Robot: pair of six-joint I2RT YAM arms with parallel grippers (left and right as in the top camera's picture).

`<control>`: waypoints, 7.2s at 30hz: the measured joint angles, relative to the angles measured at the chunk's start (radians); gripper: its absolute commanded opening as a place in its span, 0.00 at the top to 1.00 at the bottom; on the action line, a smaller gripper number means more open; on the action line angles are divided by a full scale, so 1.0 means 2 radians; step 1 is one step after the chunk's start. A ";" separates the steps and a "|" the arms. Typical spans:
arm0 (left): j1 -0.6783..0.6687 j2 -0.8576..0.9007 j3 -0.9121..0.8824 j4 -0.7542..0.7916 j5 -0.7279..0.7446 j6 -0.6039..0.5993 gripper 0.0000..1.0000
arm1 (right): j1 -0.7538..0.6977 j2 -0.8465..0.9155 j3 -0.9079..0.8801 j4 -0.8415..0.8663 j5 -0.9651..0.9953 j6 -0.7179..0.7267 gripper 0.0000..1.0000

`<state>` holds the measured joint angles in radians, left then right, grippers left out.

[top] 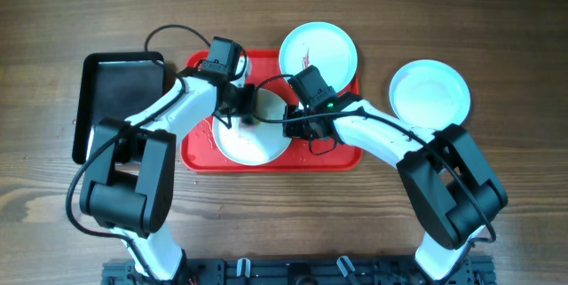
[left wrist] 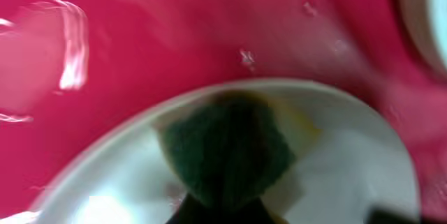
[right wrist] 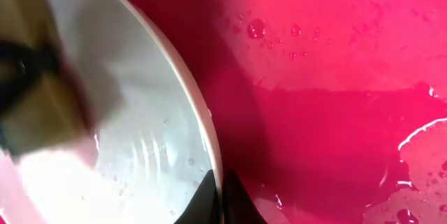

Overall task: Clean dirty plates on tray and stack at the side
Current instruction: 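Scrub the bottom plate with the sponge while the right gripper holds it, then lift the bottom plate with the right gripper and stack it on the first, then grip the rim of the last blue-rimmed plate with the right gripper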

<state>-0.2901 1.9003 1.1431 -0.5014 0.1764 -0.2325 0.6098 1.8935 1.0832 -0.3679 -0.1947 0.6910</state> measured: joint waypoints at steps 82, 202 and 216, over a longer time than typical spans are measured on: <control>-0.027 -0.025 -0.021 -0.138 0.003 -0.079 0.96 | -0.050 0.010 -0.001 0.027 -0.111 -0.033 0.96; 0.079 -0.003 0.202 -0.277 -0.041 -0.054 0.96 | -0.196 -0.047 0.020 0.013 0.001 -0.063 0.80; 0.079 -0.003 0.202 -0.277 -0.041 -0.054 0.96 | -0.145 0.022 0.029 -0.020 -0.027 -0.043 0.90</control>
<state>-0.1314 1.8942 1.5467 -1.0550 0.0948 -0.3412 0.3202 1.9366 1.1416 -0.4088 -0.2497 0.6048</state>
